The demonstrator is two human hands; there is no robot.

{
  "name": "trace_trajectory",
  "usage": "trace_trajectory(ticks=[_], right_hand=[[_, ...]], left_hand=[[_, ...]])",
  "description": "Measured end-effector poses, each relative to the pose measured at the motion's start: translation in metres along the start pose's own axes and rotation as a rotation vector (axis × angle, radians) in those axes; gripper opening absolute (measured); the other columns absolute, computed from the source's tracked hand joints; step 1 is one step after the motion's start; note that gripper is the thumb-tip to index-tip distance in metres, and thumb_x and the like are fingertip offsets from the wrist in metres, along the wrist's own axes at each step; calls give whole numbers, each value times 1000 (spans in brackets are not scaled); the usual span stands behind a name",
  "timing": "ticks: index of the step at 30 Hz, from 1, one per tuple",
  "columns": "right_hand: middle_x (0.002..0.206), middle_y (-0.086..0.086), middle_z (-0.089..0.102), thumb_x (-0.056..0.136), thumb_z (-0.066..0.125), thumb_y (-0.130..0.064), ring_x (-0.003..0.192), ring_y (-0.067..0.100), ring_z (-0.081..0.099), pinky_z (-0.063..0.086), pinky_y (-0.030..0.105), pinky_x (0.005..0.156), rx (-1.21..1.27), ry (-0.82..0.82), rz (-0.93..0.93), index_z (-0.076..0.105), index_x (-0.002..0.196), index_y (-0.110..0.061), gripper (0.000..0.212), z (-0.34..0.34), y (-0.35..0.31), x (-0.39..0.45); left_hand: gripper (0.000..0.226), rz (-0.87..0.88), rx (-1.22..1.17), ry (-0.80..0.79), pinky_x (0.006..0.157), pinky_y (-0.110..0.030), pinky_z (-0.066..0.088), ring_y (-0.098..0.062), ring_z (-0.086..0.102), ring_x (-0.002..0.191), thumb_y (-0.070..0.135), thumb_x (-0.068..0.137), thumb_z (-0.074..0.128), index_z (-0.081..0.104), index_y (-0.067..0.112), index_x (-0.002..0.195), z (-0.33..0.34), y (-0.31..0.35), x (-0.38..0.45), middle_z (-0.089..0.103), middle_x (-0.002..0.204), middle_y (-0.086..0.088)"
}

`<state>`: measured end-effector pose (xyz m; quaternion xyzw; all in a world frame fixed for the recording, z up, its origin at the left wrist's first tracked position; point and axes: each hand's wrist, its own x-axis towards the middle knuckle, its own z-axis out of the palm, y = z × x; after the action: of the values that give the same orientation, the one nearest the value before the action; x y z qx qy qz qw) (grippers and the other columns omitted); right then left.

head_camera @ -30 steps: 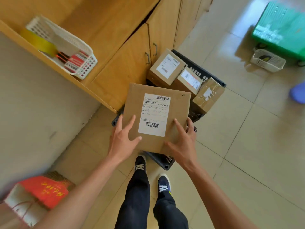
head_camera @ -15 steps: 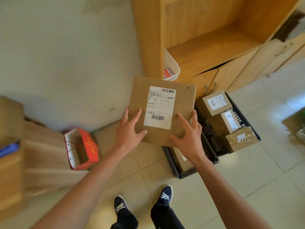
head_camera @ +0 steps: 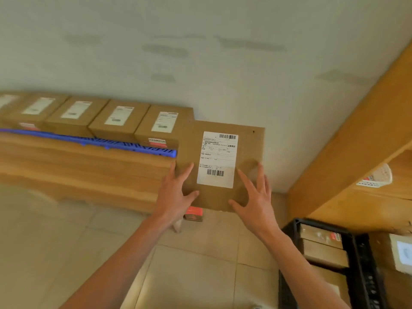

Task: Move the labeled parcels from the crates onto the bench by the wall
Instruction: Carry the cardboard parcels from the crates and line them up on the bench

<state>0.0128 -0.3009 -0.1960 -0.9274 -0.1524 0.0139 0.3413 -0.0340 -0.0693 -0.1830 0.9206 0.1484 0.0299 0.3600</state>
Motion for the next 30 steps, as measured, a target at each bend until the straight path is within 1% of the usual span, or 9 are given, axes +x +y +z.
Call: trace_trajectory(ticks=[3, 8, 11, 13, 15, 18, 21, 26, 30], right_hand=[[162, -13, -32, 80, 78, -50, 152, 27, -19, 17, 59, 118, -92, -100, -174, 23, 156, -46, 94, 50, -75, 6], [163, -4, -32, 72, 81, -57, 149, 41, -24, 23, 71, 114, -242, -189, -383, 16, 158, -45, 108, 128, -179, 8], [166, 1, -23, 71, 78, -61, 150, 44, -19, 23, 74, 112, -225, -197, -467, 20, 158, -43, 106, 167, -231, 11], [167, -2, -20, 71, 77, -61, 151, 43, -17, 21, 72, 112, -205, -204, -513, 24, 157, -44, 102, 188, -263, 13], [165, -9, -23, 73, 81, -56, 151, 37, -20, 21, 69, 115, -190, -236, -534, 24, 156, -46, 101, 208, -294, 19], [164, -14, -26, 75, 82, -54, 150, 29, -27, 15, 65, 118, -147, -288, -588, 24, 156, -45, 100, 239, -331, 34], [164, -16, -23, 76, 82, -53, 150, 28, -28, 14, 64, 118, -95, -314, -637, 26, 155, -45, 97, 271, -364, 54], [162, -23, -23, 76, 79, -56, 150, 23, -27, 16, 60, 119, -6, -389, -639, 24, 152, -48, 94, 325, -413, 106], [159, -26, -30, 78, 77, -58, 149, 23, -31, 15, 58, 120, -21, -473, -668, 18, 153, -49, 96, 370, -459, 147]], left_hand=[[88, -80, -21, 62, 124, -47, 21, -22, 7, 155, 33, 87, 79, 26, 52, 154, -67, -65, -14, 1, 170, -1], [87, -127, -50, 140, 123, -41, 21, -21, 8, 154, 35, 84, 80, 29, 52, 153, -169, -161, -45, -1, 169, 4], [86, -149, -96, 178, 124, -42, 20, -17, 7, 154, 36, 82, 81, 31, 55, 150, -214, -205, -67, -7, 169, 9], [87, -157, -113, 226, 125, -43, 20, -12, 4, 154, 37, 81, 82, 31, 57, 149, -236, -230, -80, -13, 168, 14], [89, -181, -103, 284, 125, -44, 20, -11, 3, 154, 42, 79, 83, 31, 57, 149, -257, -251, -88, -16, 167, 16], [95, -228, 0, 353, 124, -43, 19, -17, 7, 153, 53, 75, 82, 27, 54, 152, -284, -280, -90, -20, 166, 12], [104, -247, 95, 386, 122, -43, 17, -20, 7, 152, 63, 71, 80, 19, 53, 154, -310, -308, -82, -24, 165, 9], [114, -232, 165, 387, 123, -43, 17, -19, -2, 152, 61, 66, 85, 15, 54, 155, -356, -364, -45, -38, 157, 15], [110, -286, 205, 424, 123, -45, 21, -21, 3, 151, 56, 67, 86, 21, 51, 155, -394, -405, -17, -35, 159, 14]])
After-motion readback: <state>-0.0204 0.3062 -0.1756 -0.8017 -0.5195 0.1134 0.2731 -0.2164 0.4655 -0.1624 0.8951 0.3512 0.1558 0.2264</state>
